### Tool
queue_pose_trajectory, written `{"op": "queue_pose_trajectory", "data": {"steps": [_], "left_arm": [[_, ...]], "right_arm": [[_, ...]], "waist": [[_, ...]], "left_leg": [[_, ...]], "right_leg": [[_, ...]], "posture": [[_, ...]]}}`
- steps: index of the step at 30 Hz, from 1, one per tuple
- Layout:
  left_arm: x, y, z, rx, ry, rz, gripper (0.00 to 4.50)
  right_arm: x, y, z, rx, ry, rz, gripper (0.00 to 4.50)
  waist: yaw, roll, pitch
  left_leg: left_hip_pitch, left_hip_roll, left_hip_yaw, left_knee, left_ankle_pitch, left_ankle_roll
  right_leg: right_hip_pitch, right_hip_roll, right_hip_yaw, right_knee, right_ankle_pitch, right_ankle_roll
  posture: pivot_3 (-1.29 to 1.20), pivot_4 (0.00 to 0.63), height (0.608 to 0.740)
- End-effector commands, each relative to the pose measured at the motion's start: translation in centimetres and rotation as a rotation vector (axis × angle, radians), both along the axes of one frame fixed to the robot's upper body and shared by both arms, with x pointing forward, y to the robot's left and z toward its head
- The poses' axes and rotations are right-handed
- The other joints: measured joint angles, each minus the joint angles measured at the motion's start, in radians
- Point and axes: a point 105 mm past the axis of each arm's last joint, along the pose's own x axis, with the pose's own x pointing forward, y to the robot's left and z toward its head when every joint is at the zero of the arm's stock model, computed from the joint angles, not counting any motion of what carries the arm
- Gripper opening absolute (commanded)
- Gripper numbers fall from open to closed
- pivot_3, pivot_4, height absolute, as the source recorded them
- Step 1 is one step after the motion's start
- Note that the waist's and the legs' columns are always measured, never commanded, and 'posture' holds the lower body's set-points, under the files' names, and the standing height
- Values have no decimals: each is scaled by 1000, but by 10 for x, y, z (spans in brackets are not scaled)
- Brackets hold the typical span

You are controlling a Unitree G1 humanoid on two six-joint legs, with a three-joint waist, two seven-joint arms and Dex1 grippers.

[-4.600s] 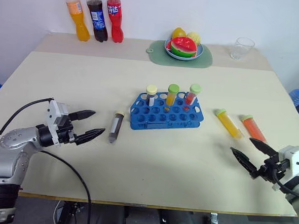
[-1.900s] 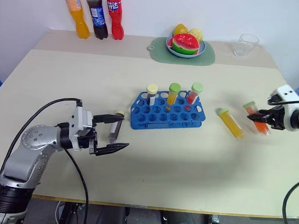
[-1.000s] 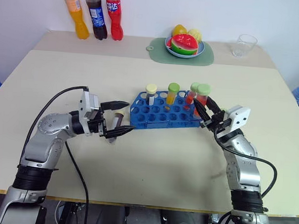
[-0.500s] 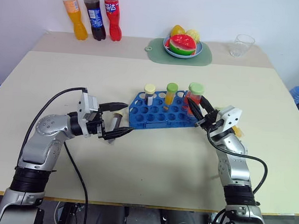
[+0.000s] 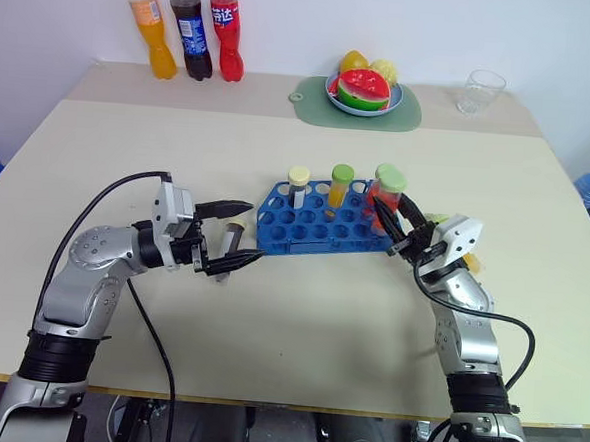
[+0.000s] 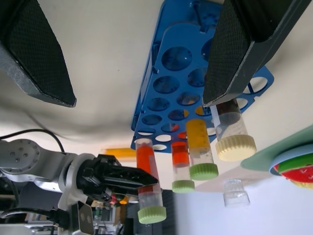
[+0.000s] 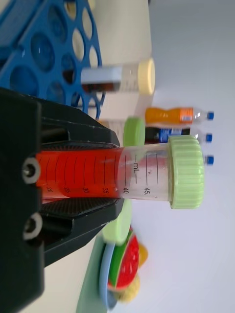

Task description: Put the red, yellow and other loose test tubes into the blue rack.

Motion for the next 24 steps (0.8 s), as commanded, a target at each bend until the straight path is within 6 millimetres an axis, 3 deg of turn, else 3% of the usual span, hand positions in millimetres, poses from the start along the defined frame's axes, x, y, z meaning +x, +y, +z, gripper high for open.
{"op": "queue_pose_trajectory", "data": {"steps": [1, 9, 14, 20, 24], "left_arm": [[-2, -3, 12, -3, -47, -16, 4277], [-3, -4, 12, -8, -42, -18, 4277], [-2, -6, 12, -12, -41, -20, 4277], [-4, -8, 9, -24, -36, -21, 4277], [-4, -10, 8, -29, -34, -27, 4277]], "right_arm": [[0, -4, -10, -11, 36, -17, 881], [-5, 6, -16, 25, 64, 46, 881], [-4, 3, -5, -47, 6, 7, 3237], [-17, -7, 22, -219, -45, 7, 3237], [-30, -23, 37, -283, 28, 22, 3237]], "waist": [[0, 0, 0], [0, 0, 0], [-2, 1, 0], [4, 1, 0], [3, 1, 0]], "left_leg": [[0, 0, 0, 0, 0, 0], [0, 0, 0, 0, 0, 0], [0, 0, 0, 0, 0, 0], [-1, 0, 0, 0, 0, 0], [-1, 0, 0, 0, 0, 0]], "right_leg": [[0, 0, 0, 0, 0, 0], [0, 0, 0, 0, 0, 0], [0, 0, 0, 0, 0, 0], [0, 0, 0, 0, 0, 0], [0, 0, 0, 0, 0, 0]], "posture": [[0, 150, 740], [0, 150, 740], [0, 150, 740], [0, 150, 740], [0, 150, 740]]}}
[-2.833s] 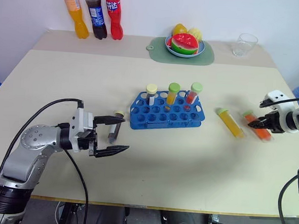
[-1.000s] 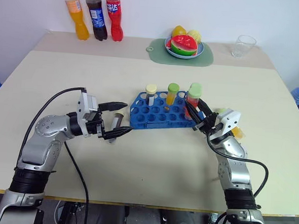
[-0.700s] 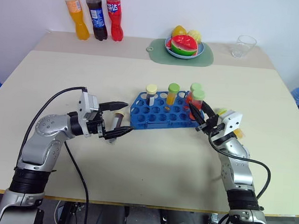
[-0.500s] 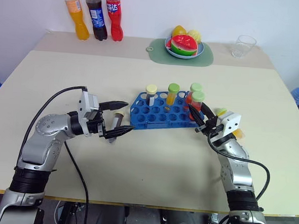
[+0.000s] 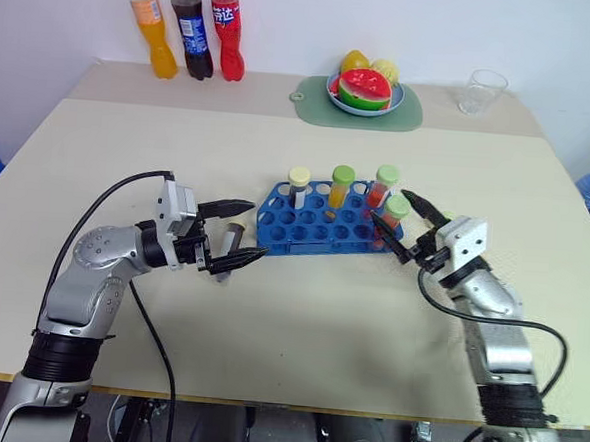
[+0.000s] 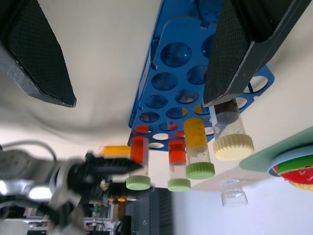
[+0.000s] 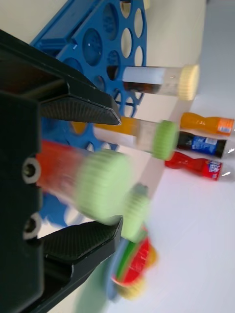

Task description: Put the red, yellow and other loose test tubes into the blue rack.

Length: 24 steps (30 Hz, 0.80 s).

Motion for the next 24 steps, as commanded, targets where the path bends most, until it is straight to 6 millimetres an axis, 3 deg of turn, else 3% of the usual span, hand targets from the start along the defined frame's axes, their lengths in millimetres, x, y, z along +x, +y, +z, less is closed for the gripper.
{"op": "queue_pose_trajectory", "data": {"steps": [1, 4, 8, 11, 16, 24], "left_arm": [[-5, -6, 6, -9, -37, -28, 4277], [-6, -8, 3, -11, -33, -36, 4277], [-5, -10, 0, -17, -28, -44, 4277], [-5, -11, -1, -19, -27, -48, 4277], [-6, -11, -2, -19, -31, -50, 4277], [-12, -10, -2, -16, -36, -31, 4277]], "right_arm": [[-16, -11, 21, -46, 37, 39, 3237], [-21, -42, 31, -102, 214, 10, 3237], [1, -85, 28, -131, 414, -141, 3237], [20, -103, 22, -147, 555, -216, 3237], [41, -116, 7, -136, 815, -278, 3237], [55, -125, -11, -245, 970, -275, 3237]], "waist": [[1, 1, 0], [2, 1, 0], [-6, 0, 0], [-8, 0, 0], [-5, 0, 0], [0, 0, 0]], "left_leg": [[0, 0, 0, 0, 0, 0], [-1, -1, 0, 0, 0, 0], [0, -1, 1, 1, 0, 0], [1, 0, 0, 0, 0, 0], [0, 0, 1, 0, 0, 0], [-3, -1, 1, 0, 0, 0]], "right_leg": [[0, 0, 0, 0, 0, 0], [0, -1, 0, 0, 0, 0], [1, 0, 1, -2, 0, -1], [1, 1, 1, -1, 0, -1], [-1, 1, 1, -1, 0, 0], [-2, -1, 0, -3, 0, 0]], "posture": [[0, 150, 740], [0, 150, 740], [0, 150, 740], [0, 150, 740], [0, 150, 740], [0, 150, 740]]}}
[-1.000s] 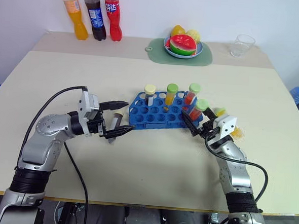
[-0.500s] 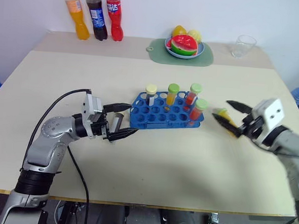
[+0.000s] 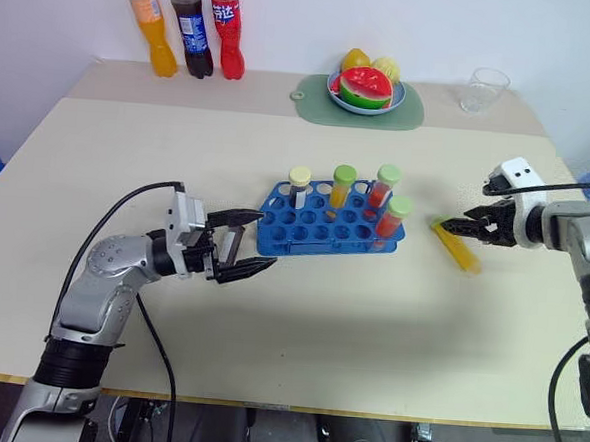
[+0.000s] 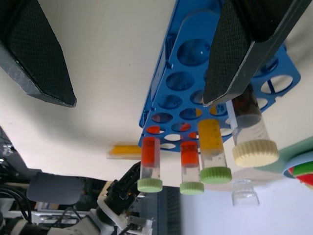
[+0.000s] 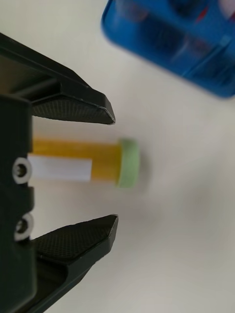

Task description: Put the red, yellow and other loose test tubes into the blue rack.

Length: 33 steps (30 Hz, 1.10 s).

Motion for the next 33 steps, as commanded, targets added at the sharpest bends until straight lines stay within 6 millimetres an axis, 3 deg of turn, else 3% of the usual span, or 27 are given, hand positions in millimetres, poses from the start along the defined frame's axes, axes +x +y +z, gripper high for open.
{"op": "queue_pose_trajectory", "data": {"steps": [1, 4, 5, 7, 8, 11, 18, 20, 24, 27, 30, 33], "left_arm": [[-6, -1, 11, -2, -55, -2, 4277], [-8, -1, 11, -1, -54, 7, 4277], [-8, -1, 11, 0, -54, 10, 4277], [-9, 0, 11, 0, -53, 13, 4277], [-10, 0, 11, 0, -52, 15, 4277], [-10, 1, 11, 0, -50, 20, 4277], [-8, -1, 11, -6, -50, 20, 4277], [-7, -1, 11, -9, -50, 18, 4277], [-5, -1, 10, -11, -48, 15, 4277], [-2, -1, 10, -12, -44, 11, 4277], [2, 0, 9, -11, -40, 5, 4277], [6, 2, 7, -1, -39, 7, 4277]], "right_arm": [[1, -4, -3, -50, 46, 37, 3237], [-1, -5, -14, -82, 107, 67, 3237], [-1, -6, -18, -102, 121, 80, 3007], [-3, -6, -25, -117, 154, 101, 2457], [-3, -6, -28, -126, 163, 108, 1893], [-2, -7, -30, -155, 167, 122, 817], [-8, -9, -15, -174, 79, 220, 814], [-20, -7, -10, -179, 41, 313, 814], [-69, 11, -7, -85, 18, 538, 814], [-95, 44, 1, 101, -75, 650, 814], [-94, 89, 13, 251, -366, 666, 814], [-90, 114, 19, 335, -522, 636, 814]], "waist": [[-1, 0, 0], [-3, 0, 0], [-3, 0, 0], [-4, 0, 0], [-4, 0, 0], [-5, 0, 0], [-3, 0, 0], [5, 0, 0], [13, 0, 0], [7, 0, 0], [-9, -2, -1], [-15, -1, 0]], "left_leg": [[0, 0, 0, 0, 0, 0], [0, 0, 0, 0, 0, 0], [0, 0, 0, 0, 0, 0], [1, 0, 0, 0, 0, 0], [1, 0, 0, 0, 0, 0], [1, 0, 0, 0, 0, 0], [1, 0, 0, 0, 0, 0], [1, 0, 0, 0, 0, 0], [0, 0, -2, 0, 0, 0], [1, 0, -1, 0, 0, 0], [3, 1, -1, 0, 0, 0], [5, 3, -2, 1, 0, -1]], "right_leg": [[0, 0, 0, 0, 0, 0], [0, 0, 0, 1, 0, 0], [0, 0, 0, 1, 0, 0], [0, 0, 0, 1, 0, 0], [0, 0, 0, 1, 0, 0], [0, 1, 0, 1, 0, 0], [0, 0, 0, 1, 0, 0], [0, 0, 0, 1, 0, 0], [0, 0, -1, 1, 0, 0], [1, 0, -1, 1, 0, 0], [2, 2, 0, 2, 0, 0], [3, 5, 0, 3, 1, -1]], "posture": [[0, 150, 740], [0, 150, 740], [0, 150, 740], [0, 150, 740], [0, 150, 740], [0, 150, 740], [0, 150, 740], [0, 150, 740], [0, 150, 740], [0, 150, 740], [0, 150, 740], [0, 150, 740]]}}
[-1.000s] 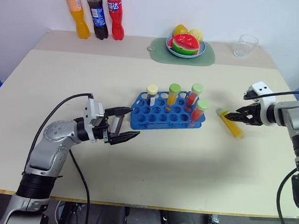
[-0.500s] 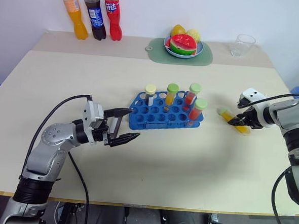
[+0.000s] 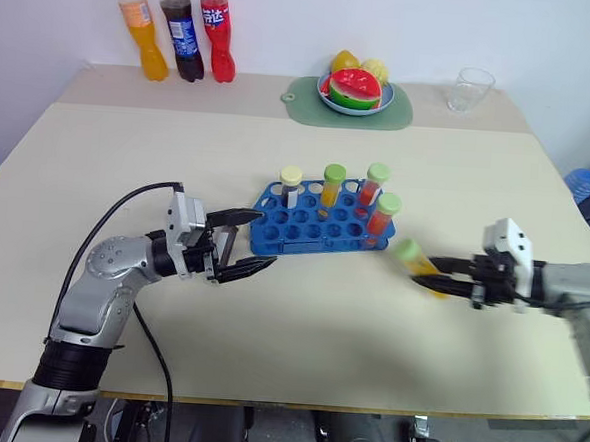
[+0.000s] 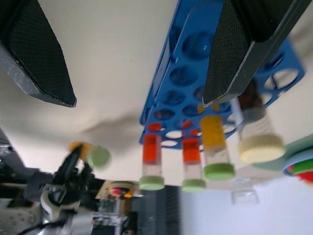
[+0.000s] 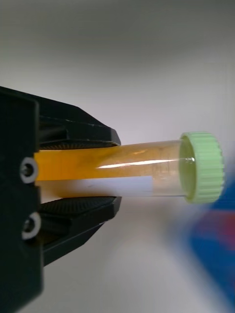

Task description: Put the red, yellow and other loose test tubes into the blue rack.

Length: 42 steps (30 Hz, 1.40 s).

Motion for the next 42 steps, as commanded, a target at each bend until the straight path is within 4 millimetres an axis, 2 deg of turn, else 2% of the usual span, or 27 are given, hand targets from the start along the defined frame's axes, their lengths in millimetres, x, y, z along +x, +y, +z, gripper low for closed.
{"op": "queue_pose_trajectory", "data": {"steps": [1, 7, 10, 13, 22, 31, 42], "left_arm": [[2, 5, 3, 12, -30, 0, 4277], [6, 16, -1, 32, -20, 31, 4277], [9, 20, -2, 26, -15, 52, 4277], [10, 22, -1, 22, -17, 66, 4277], [8, 23, 2, 19, -17, 92, 4277], [2, 19, 5, 17, -10, 104, 4277], [0, 23, 0, 13, 4, 127, 4277]], "right_arm": [[8, 27, 26, 143, -214, -56, 814], [33, 66, 36, 328, -459, -234, 814], [40, 80, 39, 400, -509, -294, 814], [43, 91, 34, 428, -524, -320, 814], [47, 99, 7, 416, -487, -340, 814], [59, 105, -4, 433, -461, -353, 814], [59, 118, -23, 421, -427, -321, 814]], "waist": [[2, 1, 0], [13, 1, 0], [16, 1, 0], [17, 1, 0], [13, 1, 0], [10, 1, 0], [9, 1, 0]], "left_leg": [[0, 0, 0, 0, 0, -1], [-1, -1, 0, 0, 1, -1], [-2, -1, 1, 0, 1, -2], [-2, -1, 0, 0, 1, -2], [-2, -1, 0, 0, 1, -2], [-1, -1, 0, 0, 1, -2], [-1, -1, 0, -1, 1, -2]], "right_leg": [[0, 0, 0, 0, 0, 0], [-1, -1, 0, 0, 0, 0], [-1, -2, 0, 0, 0, 0], [-1, -3, -1, 0, 0, 0], [-1, -3, -1, 0, 0, 0], [-1, -3, -1, 1, 0, 0], [-1, -3, -1, 1, 0, 0]], "posture": [[0, 150, 740], [0, 150, 740], [0, 150, 740], [0, 150, 740], [0, 150, 740], [0, 150, 740], [0, 150, 740]]}}
